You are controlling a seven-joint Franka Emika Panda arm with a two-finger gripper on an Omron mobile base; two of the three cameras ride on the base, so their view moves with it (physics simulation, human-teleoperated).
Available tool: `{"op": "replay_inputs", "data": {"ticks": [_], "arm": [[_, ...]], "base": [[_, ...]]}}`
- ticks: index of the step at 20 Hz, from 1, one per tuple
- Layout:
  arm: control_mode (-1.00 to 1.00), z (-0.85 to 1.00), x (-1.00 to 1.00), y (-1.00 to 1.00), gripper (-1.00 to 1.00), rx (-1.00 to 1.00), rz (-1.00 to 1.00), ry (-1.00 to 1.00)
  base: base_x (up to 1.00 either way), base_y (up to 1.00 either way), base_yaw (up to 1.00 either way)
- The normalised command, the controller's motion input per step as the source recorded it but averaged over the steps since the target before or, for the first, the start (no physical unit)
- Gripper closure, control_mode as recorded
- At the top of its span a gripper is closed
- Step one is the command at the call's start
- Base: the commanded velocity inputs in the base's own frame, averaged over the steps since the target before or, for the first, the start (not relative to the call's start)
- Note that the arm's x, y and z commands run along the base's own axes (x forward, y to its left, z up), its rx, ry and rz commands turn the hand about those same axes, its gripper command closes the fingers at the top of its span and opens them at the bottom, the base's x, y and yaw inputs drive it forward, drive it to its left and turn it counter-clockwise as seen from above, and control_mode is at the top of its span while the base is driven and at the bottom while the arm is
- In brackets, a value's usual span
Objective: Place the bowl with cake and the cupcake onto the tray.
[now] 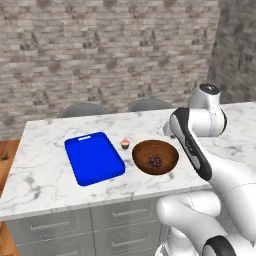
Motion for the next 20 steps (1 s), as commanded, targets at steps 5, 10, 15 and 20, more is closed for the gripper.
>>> {"op": "replay_inputs", "data": {"ticks": [5, 10, 15, 20], "arm": [[-1.0, -0.56, 0.4, -0.26, -1.0, 0.04, 0.0, 0.0], [-1.0, -0.58, 0.42, -0.15, -1.0, 0.03, 0.0, 0.02], [-1.0, -0.51, 0.34, -0.05, -1.0, 0.02, 0.0, 0.03], [-1.0, -0.48, 0.2, -0.02, -1.0, 0.01, 0.0, 0.02]], "base": [[0.0, 0.0, 0.0], [0.0, 0.0, 0.0], [0.0, 0.0, 0.0], [0.0, 0.0, 0.0]]}}
